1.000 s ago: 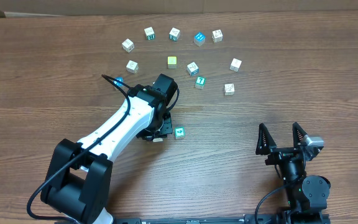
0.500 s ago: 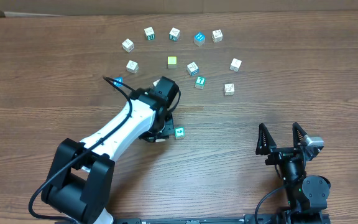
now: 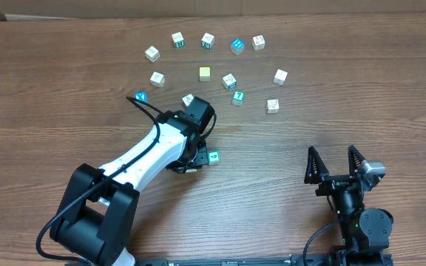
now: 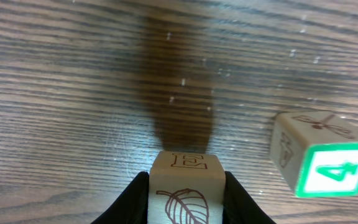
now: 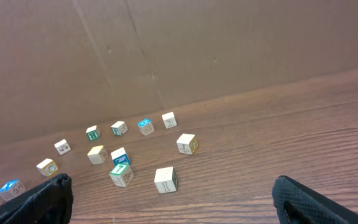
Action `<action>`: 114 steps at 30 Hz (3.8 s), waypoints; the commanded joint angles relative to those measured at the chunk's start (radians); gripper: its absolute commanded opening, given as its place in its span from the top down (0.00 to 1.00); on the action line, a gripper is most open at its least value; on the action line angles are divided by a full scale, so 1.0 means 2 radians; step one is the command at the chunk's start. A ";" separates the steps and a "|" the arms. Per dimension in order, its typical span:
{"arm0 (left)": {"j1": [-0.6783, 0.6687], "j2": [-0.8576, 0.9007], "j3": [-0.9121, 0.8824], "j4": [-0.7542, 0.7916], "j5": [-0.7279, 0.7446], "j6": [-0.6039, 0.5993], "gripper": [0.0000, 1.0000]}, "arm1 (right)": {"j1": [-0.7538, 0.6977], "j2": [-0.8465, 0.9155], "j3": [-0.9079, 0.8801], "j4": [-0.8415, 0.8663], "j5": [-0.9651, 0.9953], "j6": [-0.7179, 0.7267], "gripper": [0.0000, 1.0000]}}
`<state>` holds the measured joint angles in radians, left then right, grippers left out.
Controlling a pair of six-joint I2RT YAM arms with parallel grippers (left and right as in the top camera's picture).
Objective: Form a horizontal line
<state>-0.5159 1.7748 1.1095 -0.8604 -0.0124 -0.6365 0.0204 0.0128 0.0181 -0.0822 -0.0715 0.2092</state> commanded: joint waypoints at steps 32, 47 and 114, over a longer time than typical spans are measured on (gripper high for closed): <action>-0.005 -0.001 -0.005 0.004 -0.008 -0.011 0.45 | -0.002 -0.005 -0.005 0.002 -0.001 -0.001 0.00; -0.005 -0.001 -0.005 0.010 -0.009 -0.011 0.43 | -0.002 -0.005 -0.005 0.002 -0.001 0.000 0.00; -0.005 -0.001 -0.024 0.031 -0.010 -0.011 0.66 | -0.002 -0.005 -0.005 0.002 -0.001 -0.001 0.00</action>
<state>-0.5175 1.7748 1.0691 -0.8097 -0.0193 -0.6529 0.0204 0.0128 0.0181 -0.0818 -0.0715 0.2092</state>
